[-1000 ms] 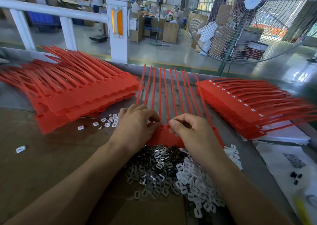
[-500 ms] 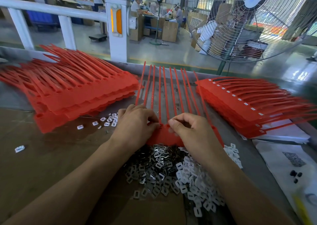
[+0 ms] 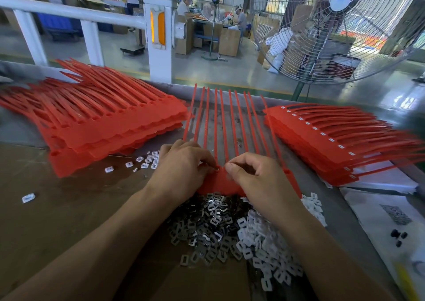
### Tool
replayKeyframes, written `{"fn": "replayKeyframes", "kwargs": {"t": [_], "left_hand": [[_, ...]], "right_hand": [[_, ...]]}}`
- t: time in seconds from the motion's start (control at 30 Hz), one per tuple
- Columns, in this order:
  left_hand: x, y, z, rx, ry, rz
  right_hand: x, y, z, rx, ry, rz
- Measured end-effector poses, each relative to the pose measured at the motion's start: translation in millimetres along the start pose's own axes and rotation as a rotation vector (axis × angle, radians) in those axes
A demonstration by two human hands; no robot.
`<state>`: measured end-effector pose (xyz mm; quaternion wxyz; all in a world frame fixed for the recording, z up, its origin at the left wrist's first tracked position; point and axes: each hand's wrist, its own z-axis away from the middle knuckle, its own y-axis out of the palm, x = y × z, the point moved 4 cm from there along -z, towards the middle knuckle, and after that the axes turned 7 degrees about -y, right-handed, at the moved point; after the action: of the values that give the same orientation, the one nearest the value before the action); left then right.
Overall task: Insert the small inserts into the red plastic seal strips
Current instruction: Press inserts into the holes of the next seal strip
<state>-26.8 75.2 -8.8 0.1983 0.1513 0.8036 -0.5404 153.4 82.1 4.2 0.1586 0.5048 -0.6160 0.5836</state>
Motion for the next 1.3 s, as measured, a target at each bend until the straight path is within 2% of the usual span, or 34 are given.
{"fn": "replayKeyframes", "kwargs": {"t": [0.3,0.43,0.63,0.77,0.97,1.3], "left_hand": [[-0.8,0.9,0.9,0.021,0.028,-0.041],[-1.0,0.9,2.0,0.009,0.024,-0.065],[1.7,1.2,3.0,0.019,-0.017,-0.09],[1.9,0.9,4.4,0.008,-0.022,-0.08],[2.7,0.1,4.7,0.004,-0.024,-0.066],[0.7,-4.2,6.9,-0.006,-0.018,-0.05]], "right_hand": [[14.3,14.6,4.6,0.35,-0.213,0.273],[16.6,17.3,5.0,0.379,-0.255,0.335],[17.6,18.7,6.5,0.353,-0.26,0.313],[16.8,16.1,8.1,0.305,-0.229,0.213],[17.0,10.4,6.1,0.152,-0.191,0.116],[-5.8,-4.7,-3.5,-0.11,-0.022,0.001]]}}
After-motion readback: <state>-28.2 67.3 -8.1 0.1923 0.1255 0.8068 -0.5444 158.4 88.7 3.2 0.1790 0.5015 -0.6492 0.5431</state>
